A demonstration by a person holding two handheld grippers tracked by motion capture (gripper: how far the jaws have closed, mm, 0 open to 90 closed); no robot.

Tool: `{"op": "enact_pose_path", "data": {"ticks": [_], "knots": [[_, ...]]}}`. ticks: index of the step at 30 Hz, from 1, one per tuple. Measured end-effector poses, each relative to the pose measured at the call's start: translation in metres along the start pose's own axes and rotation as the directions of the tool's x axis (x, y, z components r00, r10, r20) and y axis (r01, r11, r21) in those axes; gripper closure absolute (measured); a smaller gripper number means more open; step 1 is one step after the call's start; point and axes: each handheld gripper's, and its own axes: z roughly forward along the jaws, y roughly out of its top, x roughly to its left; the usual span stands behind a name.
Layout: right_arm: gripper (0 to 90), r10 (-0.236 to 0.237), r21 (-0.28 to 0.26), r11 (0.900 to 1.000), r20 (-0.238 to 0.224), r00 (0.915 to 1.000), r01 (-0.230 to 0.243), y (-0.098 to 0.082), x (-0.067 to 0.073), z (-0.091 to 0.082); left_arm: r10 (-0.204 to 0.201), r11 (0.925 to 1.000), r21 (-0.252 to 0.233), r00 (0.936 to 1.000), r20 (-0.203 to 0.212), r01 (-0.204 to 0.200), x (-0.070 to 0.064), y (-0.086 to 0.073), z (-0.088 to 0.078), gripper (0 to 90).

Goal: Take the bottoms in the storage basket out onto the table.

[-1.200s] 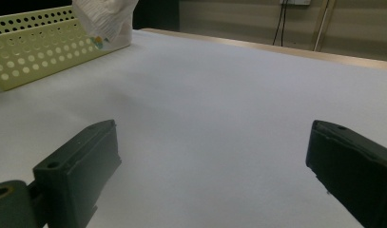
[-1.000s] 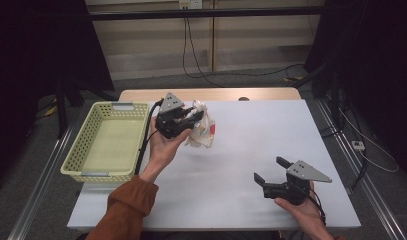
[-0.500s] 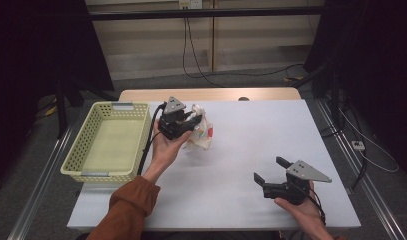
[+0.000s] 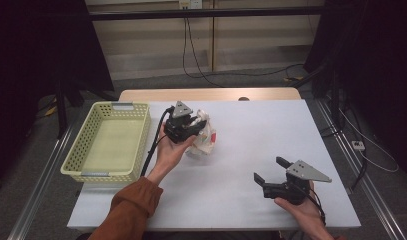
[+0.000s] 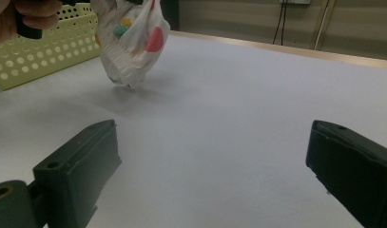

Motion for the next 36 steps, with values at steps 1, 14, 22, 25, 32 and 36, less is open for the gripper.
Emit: {"op": "enact_pose_path", "data": {"ticks": [1, 14, 22, 25, 32, 36], "knots": [[3.6, 0.0, 0.0, 1.0, 0.0, 1.0, 0.0, 0.0, 0.0, 0.0, 0.003, 1.0, 0.007, 1.0, -0.002, -0.003, 0.0, -0.001, 0.001, 70.2], [3.6, 0.001, -0.002, 1.0, 0.001, 1.0, -0.001, 0.0, 0.0, -0.001, 0.003, 0.9987, 0.051, 0.9999, -0.016, -0.002, 0.002, -0.01, 0.011, 69.9], [3.6, 0.001, -0.001, 1.0, 0.001, 1.0, -0.001, 0.0, 0.0, 0.0, 0.009, 0.9977, 0.068, 0.9997, -0.022, -0.008, 0.003, -0.014, 0.017, 69.9], [3.6, 0.0, -0.001, 1.0, 0.0, 1.0, 0.0, 0.0, 0.0, 0.0, 0.015, 0.997, 0.077, 0.9996, -0.024, -0.014, 0.002, -0.017, 0.02, 69.8], [3.6, 0.0, -0.001, 1.0, 0.001, 1.0, 0.0, 0.0, 0.0, -0.001, 0.062, 0.9918, 0.111, 0.998, 0.008, -0.063, -0.013, -0.024, 0.031, 69.7], [3.6, 0.0, -0.001, 1.0, 0.001, 1.0, 0.0, 0.0, 0.0, -0.001, 0.075, 0.9876, 0.138, 0.9971, 0.006, -0.076, -0.015, -0.027, 0.036, 69.5]]}}
